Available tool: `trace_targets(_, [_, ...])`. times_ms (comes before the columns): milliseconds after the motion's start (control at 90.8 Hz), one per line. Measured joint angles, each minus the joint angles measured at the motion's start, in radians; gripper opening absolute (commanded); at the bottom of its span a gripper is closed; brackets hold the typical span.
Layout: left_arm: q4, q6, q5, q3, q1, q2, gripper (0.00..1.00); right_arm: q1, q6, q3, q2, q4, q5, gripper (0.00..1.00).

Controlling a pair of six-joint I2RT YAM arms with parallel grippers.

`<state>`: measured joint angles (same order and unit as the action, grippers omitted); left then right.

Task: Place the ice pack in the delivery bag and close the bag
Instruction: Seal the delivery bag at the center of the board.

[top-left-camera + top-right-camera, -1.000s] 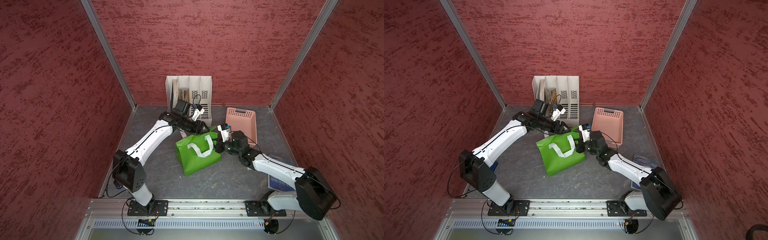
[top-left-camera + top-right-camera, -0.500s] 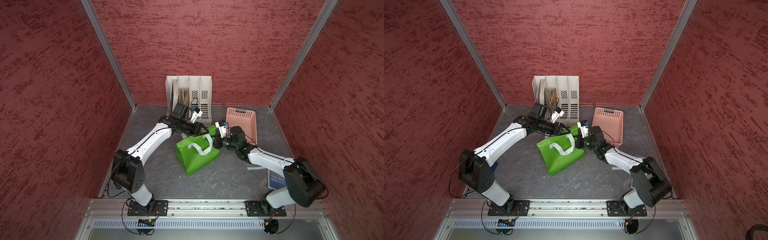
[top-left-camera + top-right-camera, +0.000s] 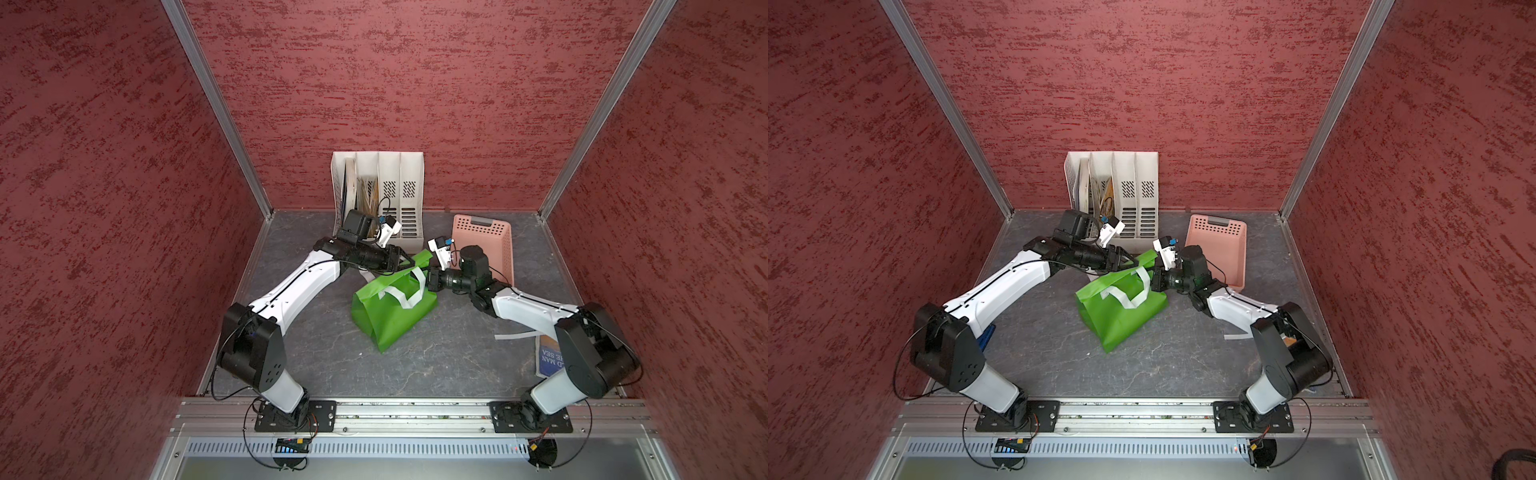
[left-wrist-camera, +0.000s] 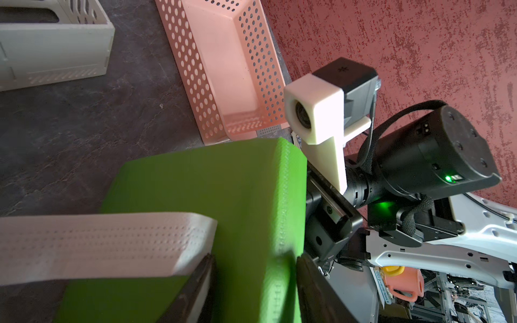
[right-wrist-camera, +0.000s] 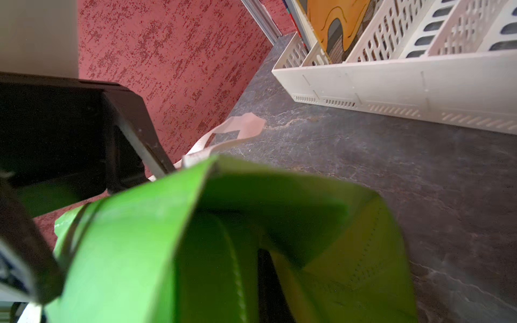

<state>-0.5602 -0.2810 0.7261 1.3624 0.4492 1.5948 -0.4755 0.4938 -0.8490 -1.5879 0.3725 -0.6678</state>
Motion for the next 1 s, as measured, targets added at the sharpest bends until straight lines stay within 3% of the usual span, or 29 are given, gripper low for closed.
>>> trace_targets(209, [-0.006,0.005,-0.014,0.0,-0.004,0.0,0.37,0.006,-0.009,-0.024,-0.012,-0.029,-0.036,0.1])
trace_targets(518, [-0.077,0.032,-0.068,0.04,-0.001,0.003,0.34,0.008,-0.051,-0.039,0.017,-0.136,-0.019,0.5])
trace_targets(892, [-0.114,0.034,-0.093,0.057,0.008,0.004,0.35,0.003,-0.045,0.04,0.246,-0.222,0.032,0.57])
trace_targets(1003, [-0.116,0.034,-0.1,0.06,0.011,0.004,0.35,-0.003,-0.024,0.067,0.321,-0.253,0.048,0.64])
